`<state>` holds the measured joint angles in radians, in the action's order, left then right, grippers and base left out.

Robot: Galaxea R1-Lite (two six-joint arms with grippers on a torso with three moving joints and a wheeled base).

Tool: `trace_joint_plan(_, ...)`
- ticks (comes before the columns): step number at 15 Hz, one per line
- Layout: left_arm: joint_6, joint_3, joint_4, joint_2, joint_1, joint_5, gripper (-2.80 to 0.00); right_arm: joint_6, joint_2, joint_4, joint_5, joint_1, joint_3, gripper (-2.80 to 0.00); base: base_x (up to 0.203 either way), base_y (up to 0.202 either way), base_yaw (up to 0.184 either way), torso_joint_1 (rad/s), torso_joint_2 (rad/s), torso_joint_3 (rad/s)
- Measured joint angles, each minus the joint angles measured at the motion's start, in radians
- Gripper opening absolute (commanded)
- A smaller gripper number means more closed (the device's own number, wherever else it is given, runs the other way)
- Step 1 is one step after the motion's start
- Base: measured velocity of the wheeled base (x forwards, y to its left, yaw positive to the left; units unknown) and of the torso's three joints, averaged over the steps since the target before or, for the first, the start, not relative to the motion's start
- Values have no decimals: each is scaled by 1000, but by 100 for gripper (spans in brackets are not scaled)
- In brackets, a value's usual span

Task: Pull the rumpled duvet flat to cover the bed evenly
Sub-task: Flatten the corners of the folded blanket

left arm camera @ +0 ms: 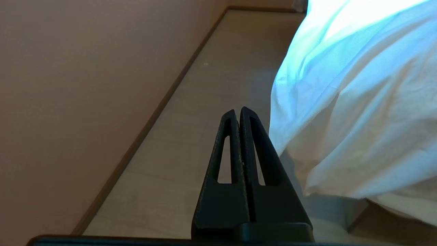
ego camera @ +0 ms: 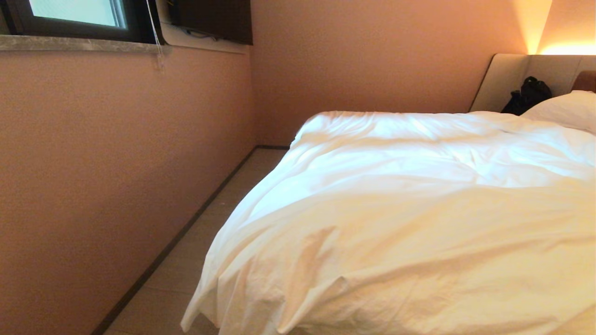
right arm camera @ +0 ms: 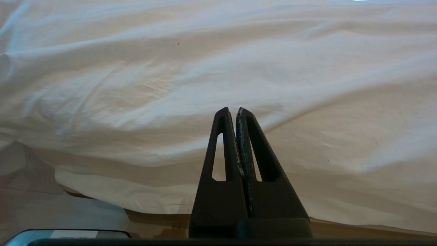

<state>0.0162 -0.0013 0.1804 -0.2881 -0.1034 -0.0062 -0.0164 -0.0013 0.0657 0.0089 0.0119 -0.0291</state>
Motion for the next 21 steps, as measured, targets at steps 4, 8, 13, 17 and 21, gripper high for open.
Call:
trace_joint_plan(4, 0, 0, -14, 0, 0, -4, -280, 0, 0, 0, 0, 0, 0, -280, 0, 0, 0, 0, 0, 0)
trace_joint_plan(8, 12, 0, -140, 0, -1, -10, -280, 0, 0, 0, 0, 0, 0, -280, 0, 0, 0, 0, 0, 0)
trace_joint_plan(13, 15, 0, -153, 0, -2, -9, -280, 0, 0, 0, 0, 0, 0, -280, 0, 0, 0, 0, 0, 0)
trace_joint_plan(17, 18, 0, -201, 0, -2, -7, -280, 0, 0, 0, 0, 0, 0, -280, 0, 0, 0, 0, 0, 0)
trace_joint_plan(21, 19, 0, -202, 0, -2, -3, -280, 0, 0, 0, 0, 0, 0, -280, 0, 0, 0, 0, 0, 0)
